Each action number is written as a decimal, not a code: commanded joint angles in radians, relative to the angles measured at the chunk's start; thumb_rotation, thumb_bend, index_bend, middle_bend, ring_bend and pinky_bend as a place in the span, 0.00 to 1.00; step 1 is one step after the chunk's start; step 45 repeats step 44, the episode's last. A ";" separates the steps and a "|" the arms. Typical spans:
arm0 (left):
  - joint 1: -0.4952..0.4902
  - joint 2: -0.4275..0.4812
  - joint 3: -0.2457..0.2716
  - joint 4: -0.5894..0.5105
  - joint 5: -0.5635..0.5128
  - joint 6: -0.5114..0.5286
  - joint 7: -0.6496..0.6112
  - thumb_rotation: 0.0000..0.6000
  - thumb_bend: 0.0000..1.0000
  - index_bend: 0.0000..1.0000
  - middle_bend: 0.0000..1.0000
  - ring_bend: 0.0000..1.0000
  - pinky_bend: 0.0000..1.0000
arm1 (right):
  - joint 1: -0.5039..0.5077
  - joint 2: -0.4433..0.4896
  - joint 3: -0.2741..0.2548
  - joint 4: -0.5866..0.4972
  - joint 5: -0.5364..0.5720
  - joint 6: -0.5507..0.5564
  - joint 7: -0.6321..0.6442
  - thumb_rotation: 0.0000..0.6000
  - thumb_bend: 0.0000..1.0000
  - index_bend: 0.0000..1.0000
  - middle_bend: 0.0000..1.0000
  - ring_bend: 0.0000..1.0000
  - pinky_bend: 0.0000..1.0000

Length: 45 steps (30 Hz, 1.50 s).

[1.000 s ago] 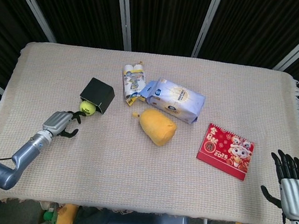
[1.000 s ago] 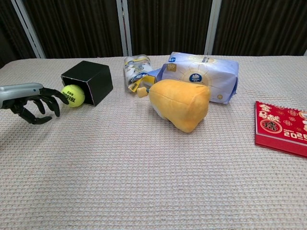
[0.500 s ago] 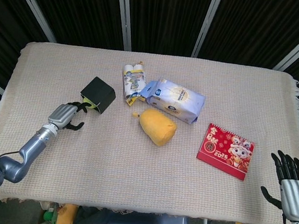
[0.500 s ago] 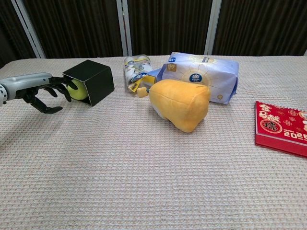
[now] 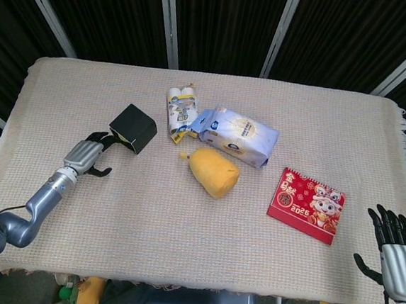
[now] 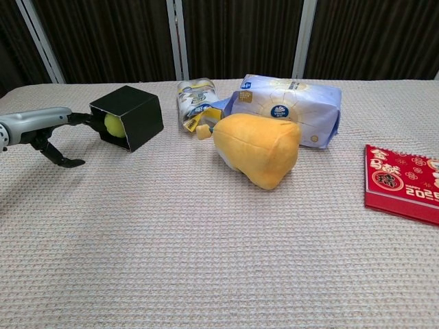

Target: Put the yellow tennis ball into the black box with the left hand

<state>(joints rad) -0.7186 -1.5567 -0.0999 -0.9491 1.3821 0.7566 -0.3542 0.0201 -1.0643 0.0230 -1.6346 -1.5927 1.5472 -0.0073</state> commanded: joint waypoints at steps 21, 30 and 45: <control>0.200 0.203 0.071 -0.364 0.029 0.316 0.212 1.00 0.11 0.06 0.09 0.00 0.00 | -0.002 -0.008 -0.005 0.001 -0.017 0.009 -0.015 1.00 0.28 0.00 0.00 0.00 0.00; 0.435 0.396 0.169 -0.727 0.112 0.665 0.446 1.00 0.09 0.04 0.10 0.00 0.00 | -0.007 -0.005 -0.003 0.002 -0.015 0.020 0.000 1.00 0.28 0.00 0.00 0.00 0.00; 0.519 0.396 0.143 -0.742 0.116 0.769 0.514 1.00 0.09 0.00 0.05 0.00 0.00 | 0.011 -0.014 0.003 0.002 0.000 -0.017 -0.042 1.00 0.28 0.00 0.00 0.00 0.00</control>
